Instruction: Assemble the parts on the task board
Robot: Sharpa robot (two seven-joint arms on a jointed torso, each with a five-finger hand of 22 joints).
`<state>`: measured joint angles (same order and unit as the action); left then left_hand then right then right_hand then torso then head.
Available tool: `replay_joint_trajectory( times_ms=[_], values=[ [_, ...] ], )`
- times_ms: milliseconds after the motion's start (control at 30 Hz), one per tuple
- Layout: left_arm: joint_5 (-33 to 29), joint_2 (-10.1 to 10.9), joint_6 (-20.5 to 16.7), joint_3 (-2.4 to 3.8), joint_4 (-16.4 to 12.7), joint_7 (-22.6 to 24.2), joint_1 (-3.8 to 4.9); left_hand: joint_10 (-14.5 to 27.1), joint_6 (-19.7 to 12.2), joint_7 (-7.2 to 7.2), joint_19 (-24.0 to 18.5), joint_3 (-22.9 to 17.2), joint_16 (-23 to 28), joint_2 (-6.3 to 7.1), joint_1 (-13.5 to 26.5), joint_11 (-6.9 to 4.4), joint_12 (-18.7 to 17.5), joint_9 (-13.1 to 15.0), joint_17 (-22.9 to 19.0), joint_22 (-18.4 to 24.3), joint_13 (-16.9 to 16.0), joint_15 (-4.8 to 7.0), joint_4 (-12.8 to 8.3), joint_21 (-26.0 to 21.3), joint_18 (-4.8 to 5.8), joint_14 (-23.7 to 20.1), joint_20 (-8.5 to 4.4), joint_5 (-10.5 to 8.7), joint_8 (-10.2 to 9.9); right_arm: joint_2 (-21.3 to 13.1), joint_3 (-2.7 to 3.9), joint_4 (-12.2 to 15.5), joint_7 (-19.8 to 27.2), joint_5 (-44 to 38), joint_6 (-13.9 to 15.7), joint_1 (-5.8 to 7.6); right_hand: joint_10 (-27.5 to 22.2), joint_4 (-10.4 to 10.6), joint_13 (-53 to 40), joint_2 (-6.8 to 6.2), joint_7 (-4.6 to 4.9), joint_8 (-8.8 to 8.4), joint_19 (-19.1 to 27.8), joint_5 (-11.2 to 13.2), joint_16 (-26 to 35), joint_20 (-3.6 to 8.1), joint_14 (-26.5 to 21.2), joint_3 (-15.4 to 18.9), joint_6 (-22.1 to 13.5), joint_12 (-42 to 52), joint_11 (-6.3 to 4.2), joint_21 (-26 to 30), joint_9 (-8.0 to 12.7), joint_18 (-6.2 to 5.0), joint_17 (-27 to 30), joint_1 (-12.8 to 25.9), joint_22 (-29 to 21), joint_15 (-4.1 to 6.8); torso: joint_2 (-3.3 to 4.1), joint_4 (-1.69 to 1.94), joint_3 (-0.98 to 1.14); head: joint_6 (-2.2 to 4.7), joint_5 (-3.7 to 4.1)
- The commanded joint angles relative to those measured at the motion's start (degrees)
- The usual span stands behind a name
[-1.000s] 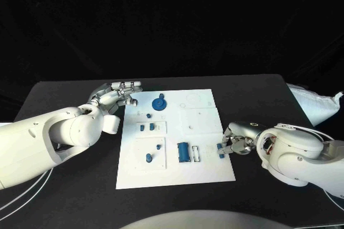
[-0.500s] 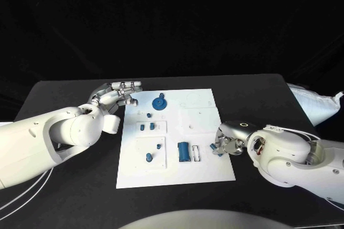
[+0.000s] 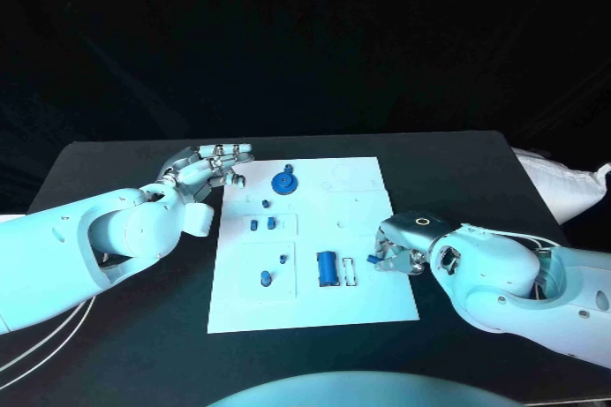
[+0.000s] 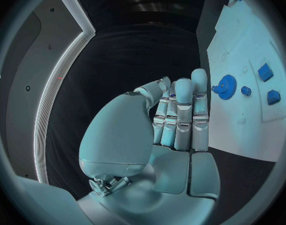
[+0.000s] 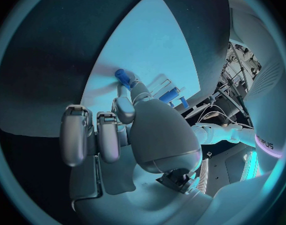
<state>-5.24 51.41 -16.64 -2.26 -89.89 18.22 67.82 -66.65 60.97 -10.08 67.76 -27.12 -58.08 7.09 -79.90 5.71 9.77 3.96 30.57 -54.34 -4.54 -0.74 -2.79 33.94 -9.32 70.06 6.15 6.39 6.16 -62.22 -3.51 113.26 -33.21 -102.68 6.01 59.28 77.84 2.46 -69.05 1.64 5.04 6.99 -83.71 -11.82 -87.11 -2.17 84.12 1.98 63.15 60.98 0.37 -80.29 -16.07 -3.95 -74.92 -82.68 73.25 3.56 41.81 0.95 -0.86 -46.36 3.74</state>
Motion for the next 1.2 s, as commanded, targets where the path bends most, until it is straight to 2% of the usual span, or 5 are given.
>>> replay_joint_trajectory(
  times_ms=[33, 167, 333, 667, 1200],
  values=[
    [-0.2, 0.0, 1.1, 0.03, -0.2, 0.2, -0.01, 0.5, -0.3, -0.03, -0.3, 0.4, 0.4, -0.42, -0.2, 0.05, 0.4, -0.1, -0.1, 0.1, 0.0, 0.0, -0.1, -0.2, -1.13, -0.4, 0.23, 0.04, 0.2, -0.1, -0.67, -0.8, -1.0, 0.6, -2.0, -0.81, 0.2, 0.2, -0.5, 0.28, -0.18, -0.22, -0.5, -4.3, -0.2, 0.19, 4.9, -1.6, 0.8, 0.2, -0.4, -0.4, 0.5, 0.52, -10.3, 0.5, 0.1, 0.37, -0.02, -0.02, 0.0, 0.01, -0.01],
    [-0.2, 0.0, 1.1, 0.03, -0.2, 0.2, -0.02, 0.5, -0.3, -0.03, -0.3, 0.4, 0.4, -0.42, -0.2, 0.05, 0.4, -0.1, -0.1, 0.1, 0.0, 0.0, -0.1, -0.2, -1.13, -0.4, 0.23, 0.04, 0.2, -0.3, -0.67, -0.6, -1.2, 3.8, 0.7, -0.82, 0.3, 0.8, -0.6, -0.13, -0.3, -0.58, -0.5, -9.6, -0.2, 0.28, 4.9, -4.0, 0.9, 0.3, -0.48, -0.5, 0.6, 0.53, -10.3, 1.8, 0.2, 0.46, 0.0, -0.03, 0.02, -0.01, -0.02],
    [-0.2, 0.0, 1.1, 0.03, -0.2, 0.2, -0.03, 0.5, -0.3, -0.03, -0.3, 0.4, 0.4, -0.42, -0.2, 0.05, 0.4, -0.1, -0.1, 0.1, 0.0, 0.0, -0.1, -0.2, -1.13, -0.4, 0.23, 0.04, 0.2, -0.7, -0.66, 0.1, -1.6, 11.0, 6.2, -0.8, 0.4, 1.7, -0.7, -2.29, -0.36, -1.05, -0.5, -15.4, -0.1, 0.3, 4.9, -10.0, 1.2, 0.1, -0.52, -0.4, 0.4, 0.51, -10.2, 4.5, 0.1, 0.48, -0.04, 0.05, 0.0, -0.01, -0.06],
    [-0.2, 0.1, 1.1, 0.03, -0.2, 0.2, -0.1, 0.6, -0.4, -0.04, -0.3, 0.4, 0.4, -0.5, -0.2, 0.06, 0.4, -0.1, -0.2, 0.1, 0.1, -0.02, -0.1, -0.2, -1.13, -0.5, 0.25, 0.05, 0.2, -2.1, -0.42, 2.9, -1.9, 18.7, 14.9, 0.04, 1.1, 5.3, -1.3, -4.71, -0.43, -1.36, -0.5, -15.7, 0.0, 0.29, 4.9, -15.0, 1.4, 0.6, -0.49, -0.3, 0.1, 0.47, -10.2, 10.6, 0.0, 0.51, -0.02, -0.01, -0.06, -0.02, -0.17],
    [-0.2, 0.1, 1.2, 0.03, -0.4, 0.1, -0.11, 0.7, -0.4, -0.03, -0.3, 0.4, 0.4, -0.56, -0.3, 0.05, 0.5, -0.1, -0.2, 0.1, 0.1, -0.01, -0.2, -0.3, -1.14, -0.6, 0.25, 0.07, 0.2, 0.5, -0.39, 2.2, -1.8, 28.1, 12.7, 0.34, 1.9, 7.4, -2.2, -6.88, -0.51, -1.3, -0.8, -16.8, -0.2, 0.36, 5.0, -16.8, 2.0, 1.7, -0.51, -0.7, -0.5, 0.58, -10.4, 14.9, 0.6, 0.56, -0.02, 0.04, -0.02, -0.22, -0.3]
  ],
)
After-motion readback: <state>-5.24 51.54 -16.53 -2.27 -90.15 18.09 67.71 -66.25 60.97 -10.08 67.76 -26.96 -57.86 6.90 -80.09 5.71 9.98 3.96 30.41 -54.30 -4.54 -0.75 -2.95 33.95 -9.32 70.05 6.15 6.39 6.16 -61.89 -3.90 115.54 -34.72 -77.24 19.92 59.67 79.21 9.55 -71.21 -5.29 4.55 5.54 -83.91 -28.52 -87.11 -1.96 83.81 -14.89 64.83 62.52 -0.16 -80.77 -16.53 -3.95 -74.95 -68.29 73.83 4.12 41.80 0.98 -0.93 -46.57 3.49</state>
